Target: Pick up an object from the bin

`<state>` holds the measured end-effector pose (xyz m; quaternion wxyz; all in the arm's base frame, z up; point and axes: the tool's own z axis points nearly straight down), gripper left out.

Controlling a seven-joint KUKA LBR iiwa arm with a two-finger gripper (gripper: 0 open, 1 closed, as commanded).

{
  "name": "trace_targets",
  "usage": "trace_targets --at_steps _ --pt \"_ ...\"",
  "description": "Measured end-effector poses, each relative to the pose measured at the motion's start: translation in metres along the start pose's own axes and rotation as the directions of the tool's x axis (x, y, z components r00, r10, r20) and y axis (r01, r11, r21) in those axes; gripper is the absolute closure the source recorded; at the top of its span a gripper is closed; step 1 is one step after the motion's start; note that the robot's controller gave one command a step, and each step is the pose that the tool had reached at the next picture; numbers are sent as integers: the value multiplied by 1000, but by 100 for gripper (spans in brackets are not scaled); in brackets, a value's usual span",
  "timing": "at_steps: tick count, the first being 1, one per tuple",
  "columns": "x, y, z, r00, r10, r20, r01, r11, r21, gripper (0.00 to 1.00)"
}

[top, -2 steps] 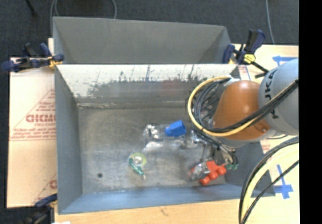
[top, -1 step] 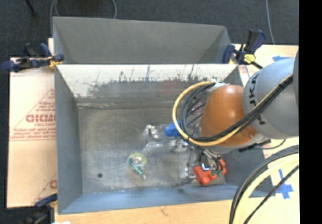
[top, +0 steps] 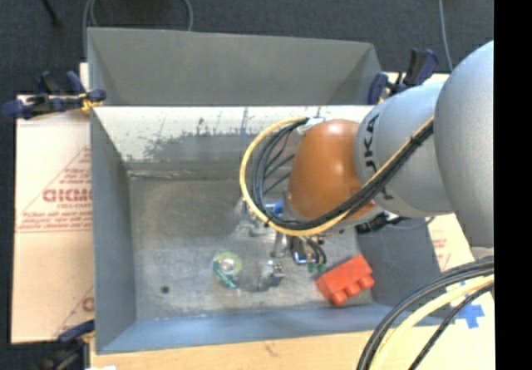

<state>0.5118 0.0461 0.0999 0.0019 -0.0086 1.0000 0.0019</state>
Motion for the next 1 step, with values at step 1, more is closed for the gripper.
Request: trace_targets --at_steps 1 --pt "21 62 24 998 56 9 -56 998 8 0"
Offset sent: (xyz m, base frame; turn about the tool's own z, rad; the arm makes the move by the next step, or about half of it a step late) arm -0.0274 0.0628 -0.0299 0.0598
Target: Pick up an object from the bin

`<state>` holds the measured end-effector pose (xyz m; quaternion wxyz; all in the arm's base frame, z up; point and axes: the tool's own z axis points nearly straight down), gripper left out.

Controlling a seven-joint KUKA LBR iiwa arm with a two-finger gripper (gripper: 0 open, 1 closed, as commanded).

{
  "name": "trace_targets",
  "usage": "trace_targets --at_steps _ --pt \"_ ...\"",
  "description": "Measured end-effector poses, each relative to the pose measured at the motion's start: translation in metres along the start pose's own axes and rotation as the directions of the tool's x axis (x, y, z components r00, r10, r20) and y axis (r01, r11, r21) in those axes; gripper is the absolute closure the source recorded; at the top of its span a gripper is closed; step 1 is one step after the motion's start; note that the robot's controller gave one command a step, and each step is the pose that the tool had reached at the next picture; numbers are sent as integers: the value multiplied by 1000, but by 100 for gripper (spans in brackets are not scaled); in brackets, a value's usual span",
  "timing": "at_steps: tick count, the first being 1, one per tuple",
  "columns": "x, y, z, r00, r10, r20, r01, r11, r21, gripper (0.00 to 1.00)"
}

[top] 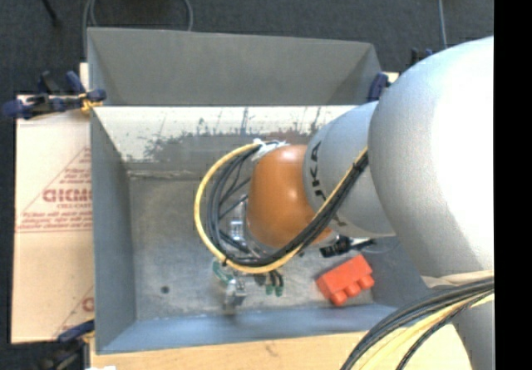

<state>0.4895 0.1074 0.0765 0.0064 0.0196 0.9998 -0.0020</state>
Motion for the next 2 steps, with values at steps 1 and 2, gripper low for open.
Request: trace_targets --at_steps 1,2 --pt "-3 3 1 997 82 -10 -82 997 -1 0" --pt "-21 -97 -18 999 36 -9 -36 999 1 0"
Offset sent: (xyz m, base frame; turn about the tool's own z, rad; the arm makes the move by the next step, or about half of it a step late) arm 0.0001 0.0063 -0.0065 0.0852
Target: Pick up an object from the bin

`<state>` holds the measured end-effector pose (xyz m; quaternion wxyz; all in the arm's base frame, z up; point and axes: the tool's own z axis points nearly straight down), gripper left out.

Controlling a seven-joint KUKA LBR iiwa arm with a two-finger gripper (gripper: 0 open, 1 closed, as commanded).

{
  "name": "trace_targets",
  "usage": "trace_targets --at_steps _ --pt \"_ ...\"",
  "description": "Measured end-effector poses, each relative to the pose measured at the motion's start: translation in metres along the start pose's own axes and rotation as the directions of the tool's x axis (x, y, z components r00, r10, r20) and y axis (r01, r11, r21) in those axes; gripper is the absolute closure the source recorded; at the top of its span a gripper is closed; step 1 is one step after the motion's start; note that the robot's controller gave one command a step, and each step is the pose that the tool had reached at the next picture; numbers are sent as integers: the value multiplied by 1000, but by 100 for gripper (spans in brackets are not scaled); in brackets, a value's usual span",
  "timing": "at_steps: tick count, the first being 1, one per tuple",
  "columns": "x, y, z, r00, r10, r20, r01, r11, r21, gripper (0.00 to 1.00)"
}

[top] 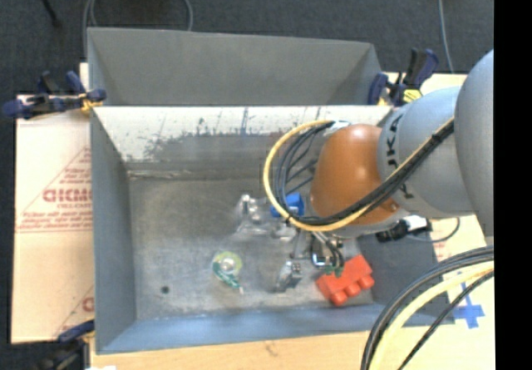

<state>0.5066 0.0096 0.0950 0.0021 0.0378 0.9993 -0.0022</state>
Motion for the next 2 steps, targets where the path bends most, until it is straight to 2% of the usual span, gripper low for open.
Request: trace_targets --at_steps 1,2 --pt "-29 143 -21 997 72 1 -72 997 -10 0" --pt "-72 79 -2 979 203 -13 -203 979 -14 0"
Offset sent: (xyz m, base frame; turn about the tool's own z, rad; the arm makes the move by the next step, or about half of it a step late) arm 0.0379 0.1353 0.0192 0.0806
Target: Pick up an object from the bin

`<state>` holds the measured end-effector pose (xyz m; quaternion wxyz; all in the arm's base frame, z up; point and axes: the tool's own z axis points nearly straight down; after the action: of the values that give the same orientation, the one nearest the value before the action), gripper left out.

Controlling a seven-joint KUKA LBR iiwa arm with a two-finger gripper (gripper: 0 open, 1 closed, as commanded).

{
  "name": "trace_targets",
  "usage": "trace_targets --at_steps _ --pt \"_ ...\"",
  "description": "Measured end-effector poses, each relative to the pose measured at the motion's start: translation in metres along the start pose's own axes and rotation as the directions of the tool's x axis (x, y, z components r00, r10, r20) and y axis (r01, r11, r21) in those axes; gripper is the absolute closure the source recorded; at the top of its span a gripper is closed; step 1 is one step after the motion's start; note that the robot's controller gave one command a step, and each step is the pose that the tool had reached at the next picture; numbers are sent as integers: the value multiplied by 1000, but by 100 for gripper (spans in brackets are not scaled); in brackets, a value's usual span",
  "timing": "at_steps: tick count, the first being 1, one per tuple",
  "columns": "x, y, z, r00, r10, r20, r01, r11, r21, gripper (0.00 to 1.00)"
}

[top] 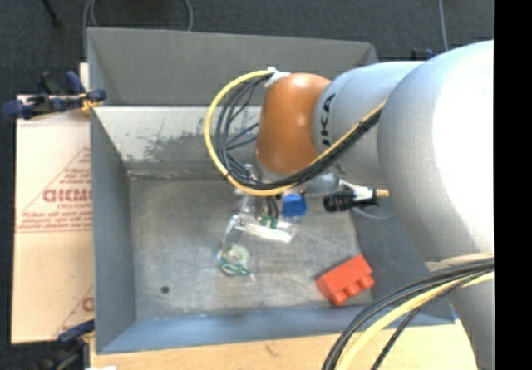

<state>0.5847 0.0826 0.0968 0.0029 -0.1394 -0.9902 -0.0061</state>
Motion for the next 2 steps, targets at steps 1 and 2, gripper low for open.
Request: trace_targets --at_steps 1,2 --pt "8 -70 -4 998 55 16 -55 998 5 0" --pt "120 17 -44 997 -78 6 78 997 8 0"
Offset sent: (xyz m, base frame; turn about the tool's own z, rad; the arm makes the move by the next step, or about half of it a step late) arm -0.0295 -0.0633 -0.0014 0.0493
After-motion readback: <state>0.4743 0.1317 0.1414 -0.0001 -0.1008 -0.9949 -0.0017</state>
